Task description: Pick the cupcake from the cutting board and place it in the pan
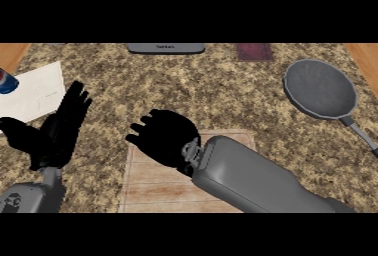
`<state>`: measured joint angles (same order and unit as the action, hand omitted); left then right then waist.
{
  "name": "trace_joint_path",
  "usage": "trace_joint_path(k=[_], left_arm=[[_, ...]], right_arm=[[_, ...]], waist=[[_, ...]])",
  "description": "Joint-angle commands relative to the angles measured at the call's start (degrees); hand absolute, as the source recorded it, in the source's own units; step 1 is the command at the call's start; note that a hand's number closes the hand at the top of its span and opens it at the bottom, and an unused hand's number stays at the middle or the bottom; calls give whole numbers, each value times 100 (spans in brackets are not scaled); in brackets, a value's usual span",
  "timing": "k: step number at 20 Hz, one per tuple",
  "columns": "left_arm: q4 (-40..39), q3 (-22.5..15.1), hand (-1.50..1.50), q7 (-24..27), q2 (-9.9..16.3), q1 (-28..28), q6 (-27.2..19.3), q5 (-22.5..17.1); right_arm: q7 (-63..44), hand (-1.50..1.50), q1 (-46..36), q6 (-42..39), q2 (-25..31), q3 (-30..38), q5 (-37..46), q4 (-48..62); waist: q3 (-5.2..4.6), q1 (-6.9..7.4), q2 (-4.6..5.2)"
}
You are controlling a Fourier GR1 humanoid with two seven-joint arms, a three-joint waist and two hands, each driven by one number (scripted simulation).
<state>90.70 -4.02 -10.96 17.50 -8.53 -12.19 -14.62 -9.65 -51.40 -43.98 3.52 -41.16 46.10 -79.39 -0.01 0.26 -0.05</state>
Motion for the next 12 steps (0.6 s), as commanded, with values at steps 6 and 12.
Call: trace_joint_path(k=[6,12], left_arm=[[279,9,0,-261,-222,-11,-122,363],[-203,287,0,-79,-210,-285,166,306]], right_arm=[[206,-150,163,199,-344,145,751,584],[745,-150,3,489,-348,63,1027,1418]], waist=[[1,8,4],[0,11,14]])
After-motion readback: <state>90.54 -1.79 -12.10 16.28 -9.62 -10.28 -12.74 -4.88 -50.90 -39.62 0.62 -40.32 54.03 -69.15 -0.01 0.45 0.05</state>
